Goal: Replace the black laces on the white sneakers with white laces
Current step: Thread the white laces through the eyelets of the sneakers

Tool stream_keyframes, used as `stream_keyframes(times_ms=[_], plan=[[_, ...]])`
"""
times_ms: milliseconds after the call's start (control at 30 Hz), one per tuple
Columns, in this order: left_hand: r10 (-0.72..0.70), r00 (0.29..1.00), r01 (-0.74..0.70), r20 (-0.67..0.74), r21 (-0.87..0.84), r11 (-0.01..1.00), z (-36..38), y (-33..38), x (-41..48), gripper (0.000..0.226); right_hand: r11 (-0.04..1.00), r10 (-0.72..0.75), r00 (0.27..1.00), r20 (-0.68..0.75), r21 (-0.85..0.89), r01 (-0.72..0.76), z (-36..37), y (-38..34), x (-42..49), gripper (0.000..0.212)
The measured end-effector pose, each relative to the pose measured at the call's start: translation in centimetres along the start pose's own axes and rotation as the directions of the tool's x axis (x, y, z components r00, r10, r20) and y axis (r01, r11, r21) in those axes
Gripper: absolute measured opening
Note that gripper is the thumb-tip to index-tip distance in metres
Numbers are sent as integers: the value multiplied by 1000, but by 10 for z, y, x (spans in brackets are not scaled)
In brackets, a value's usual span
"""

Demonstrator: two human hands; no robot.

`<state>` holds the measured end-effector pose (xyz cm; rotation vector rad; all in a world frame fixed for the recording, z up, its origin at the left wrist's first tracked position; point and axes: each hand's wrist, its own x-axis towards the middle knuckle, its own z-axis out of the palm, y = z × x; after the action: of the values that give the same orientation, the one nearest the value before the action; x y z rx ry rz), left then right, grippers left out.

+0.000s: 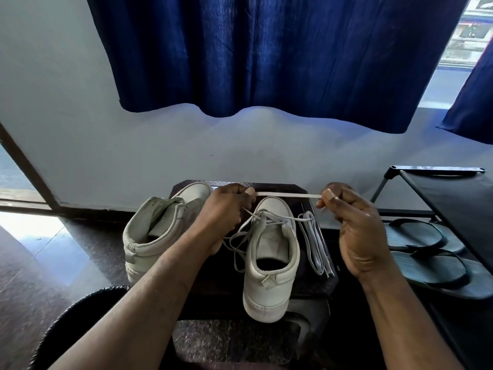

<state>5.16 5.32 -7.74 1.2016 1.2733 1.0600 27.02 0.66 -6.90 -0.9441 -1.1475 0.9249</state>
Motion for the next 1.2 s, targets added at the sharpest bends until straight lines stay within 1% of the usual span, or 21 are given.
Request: stream_keyframes(times_ms=[67,100,167,233,267,333,400,433,500,567,667,733,833,933,1000,1033,1100,1133,1167,1200], plan=[[11,997,-6,82,-69,998,-1,4,-4,23,999,-40,999,-30,-32,39,-2,-1,1,21],[25,991,-15,129,-76,997,-2,6,-6,25,994,-65,998,-20,-89,63,-2,1,1,18],[76,980,-79,183,6,997,-2,9,-10,30,963,-118,993,26,-239,121,0,7,0,18],[181,964,-198,197,70,978,3,11,-14,22,944,-125,991,54,-300,136,6,13,-3,21],[224,954,-240,201,59,969,5,13,-16,18,948,-114,992,56,-291,126,10,14,-4,22],[272,934,-289,233,43,956,9,14,-20,18,971,-78,996,52,-221,87,19,15,-7,21],[303,918,-343,256,126,931,12,13,-21,13,983,-54,997,49,-172,61,25,16,-8,21],[316,915,-364,251,175,915,14,11,-21,9,984,-47,997,55,-168,56,27,17,-8,21],[329,915,-382,232,242,892,17,8,-19,9,985,-36,996,83,-163,49,29,18,-8,20],[337,916,-388,219,264,883,19,5,-18,11,986,-23,994,102,-164,40,29,19,-9,20],[361,900,-417,245,245,875,19,5,-17,9,984,-12,994,105,-174,30,31,18,-10,20],[360,894,-417,268,198,887,19,5,-17,3,984,-10,995,102,-175,28,33,17,-10,20],[376,891,-429,255,200,881,20,3,-17,6,983,-12,996,92,-180,29,32,16,-10,21],[397,888,-442,234,193,876,21,3,-17,14,974,-14,993,119,-224,41,33,15,-11,25],[421,875,-469,237,202,860,21,5,-19,14,975,-13,992,123,-218,40,35,13,-11,24],[432,870,-483,238,227,846,21,6,-19,12,976,-13,992,122,-216,40,35,13,-11,22],[446,867,-497,225,299,815,22,9,-22,11,973,-24,991,130,-227,53,36,11,-11,26],[459,866,-500,198,354,791,22,10,-22,12,971,-29,990,136,-232,60,36,11,-11,28],[480,865,-493,144,426,759,21,11,-21,14,971,-33,990,138,-229,64,37,11,-10,28],[496,866,-454,65,522,722,19,11,-19,16,975,-34,991,133,-212,62,37,11,-10,26]])
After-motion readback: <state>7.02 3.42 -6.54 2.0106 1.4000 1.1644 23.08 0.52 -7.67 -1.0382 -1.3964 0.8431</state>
